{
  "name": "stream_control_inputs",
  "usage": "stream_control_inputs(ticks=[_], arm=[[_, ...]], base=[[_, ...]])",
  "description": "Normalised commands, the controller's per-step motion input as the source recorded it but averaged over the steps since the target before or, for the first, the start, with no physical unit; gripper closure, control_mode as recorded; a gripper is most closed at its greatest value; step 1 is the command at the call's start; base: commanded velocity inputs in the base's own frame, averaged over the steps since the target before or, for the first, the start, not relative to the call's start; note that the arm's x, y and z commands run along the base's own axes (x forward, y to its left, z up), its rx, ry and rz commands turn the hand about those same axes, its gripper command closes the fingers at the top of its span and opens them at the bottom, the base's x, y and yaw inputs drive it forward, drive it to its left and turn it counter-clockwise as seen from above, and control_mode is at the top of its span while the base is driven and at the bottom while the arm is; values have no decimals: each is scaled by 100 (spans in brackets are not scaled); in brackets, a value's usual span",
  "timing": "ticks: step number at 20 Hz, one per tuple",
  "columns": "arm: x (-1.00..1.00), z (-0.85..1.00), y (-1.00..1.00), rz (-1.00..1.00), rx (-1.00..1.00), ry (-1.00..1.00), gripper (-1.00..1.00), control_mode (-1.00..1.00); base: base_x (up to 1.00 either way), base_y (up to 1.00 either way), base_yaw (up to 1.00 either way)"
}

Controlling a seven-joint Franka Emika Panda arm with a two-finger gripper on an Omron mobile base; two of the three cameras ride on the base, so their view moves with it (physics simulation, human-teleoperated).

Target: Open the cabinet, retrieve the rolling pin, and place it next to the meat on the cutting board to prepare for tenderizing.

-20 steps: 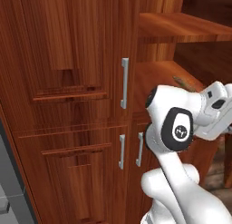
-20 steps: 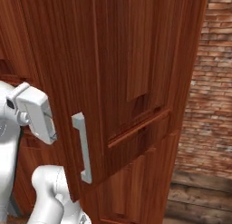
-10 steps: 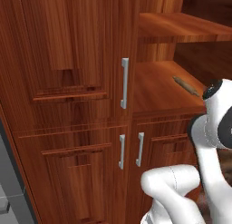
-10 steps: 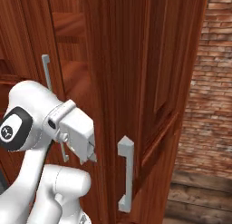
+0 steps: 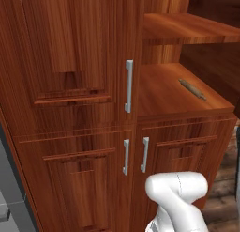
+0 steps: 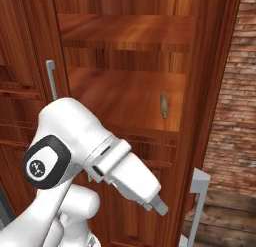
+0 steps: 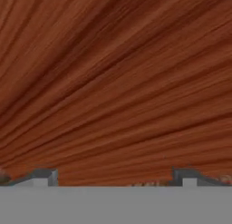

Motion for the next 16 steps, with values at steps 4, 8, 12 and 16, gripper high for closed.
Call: stream_control_inputs(ticks=[4, 8, 12, 16], arm=[[-41, 0, -28, 0, 4, -14, -100, -100], [-13, 0, -2, 0, 2, -16, -100, -100], [-3, 0, 18, 0, 1, -23, -100, -100], [-10, 0, 47, 0, 0, -27, -100, -100]], base=[[0, 0, 0], [0, 0, 0], [0, 0, 0], [0, 0, 0]])
